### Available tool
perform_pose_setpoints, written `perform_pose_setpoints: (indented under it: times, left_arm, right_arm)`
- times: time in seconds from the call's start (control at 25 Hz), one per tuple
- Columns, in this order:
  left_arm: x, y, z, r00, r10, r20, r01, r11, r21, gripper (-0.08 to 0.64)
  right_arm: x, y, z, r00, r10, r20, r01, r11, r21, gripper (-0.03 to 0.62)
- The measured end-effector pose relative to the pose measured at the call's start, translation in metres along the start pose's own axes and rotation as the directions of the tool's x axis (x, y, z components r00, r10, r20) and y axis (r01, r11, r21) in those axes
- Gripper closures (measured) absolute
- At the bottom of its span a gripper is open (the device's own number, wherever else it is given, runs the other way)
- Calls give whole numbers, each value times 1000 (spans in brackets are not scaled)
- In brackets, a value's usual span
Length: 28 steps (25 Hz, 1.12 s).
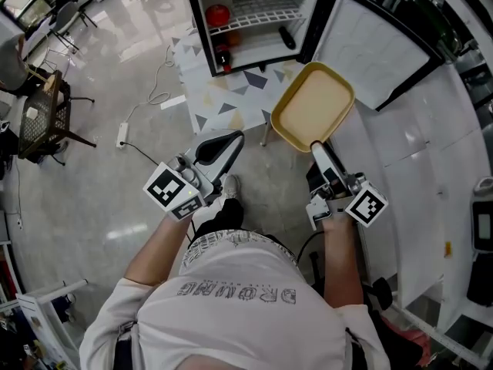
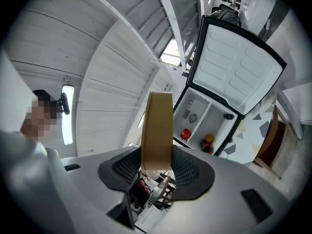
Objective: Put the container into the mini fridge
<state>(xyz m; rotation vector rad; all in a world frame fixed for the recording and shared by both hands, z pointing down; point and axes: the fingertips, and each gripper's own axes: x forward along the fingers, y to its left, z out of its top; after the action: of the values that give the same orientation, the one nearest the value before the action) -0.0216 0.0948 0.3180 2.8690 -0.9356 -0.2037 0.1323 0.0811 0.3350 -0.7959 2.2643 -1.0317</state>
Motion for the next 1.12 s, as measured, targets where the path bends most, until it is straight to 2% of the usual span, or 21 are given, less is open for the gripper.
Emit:
perform_pose_setpoints:
  times: [0.68,1.12]
  left_arm:
    - [42,166,6,1000,-5,-22,4,999,-39,554]
    - [58,245,7,998,-43,-41,41,998,-46,554]
  right_arm:
    - [145,-83,30,998,-69,7,69,997,27,403]
    - [219,-120,38,993,-116,23,115,993,30,403]
